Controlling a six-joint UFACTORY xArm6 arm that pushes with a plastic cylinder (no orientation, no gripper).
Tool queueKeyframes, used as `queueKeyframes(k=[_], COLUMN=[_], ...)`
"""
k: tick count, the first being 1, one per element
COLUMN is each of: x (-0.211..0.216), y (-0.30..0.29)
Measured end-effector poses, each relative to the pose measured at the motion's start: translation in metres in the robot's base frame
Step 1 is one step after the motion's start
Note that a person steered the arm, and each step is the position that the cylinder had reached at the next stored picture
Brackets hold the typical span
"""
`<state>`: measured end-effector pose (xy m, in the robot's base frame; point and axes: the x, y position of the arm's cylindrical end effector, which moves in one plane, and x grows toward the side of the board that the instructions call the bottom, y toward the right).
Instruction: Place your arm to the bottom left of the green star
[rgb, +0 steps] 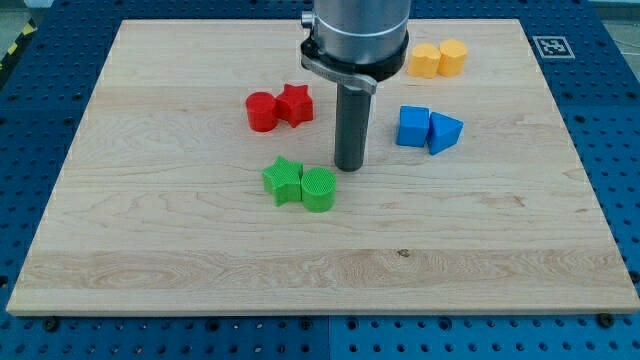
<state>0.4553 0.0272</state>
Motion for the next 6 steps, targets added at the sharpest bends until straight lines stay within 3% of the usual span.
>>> queueKeyframes(k=[3, 4, 6], x=[-0.017, 0.009, 0.052], y=[-0.165, -0.186, -0.159])
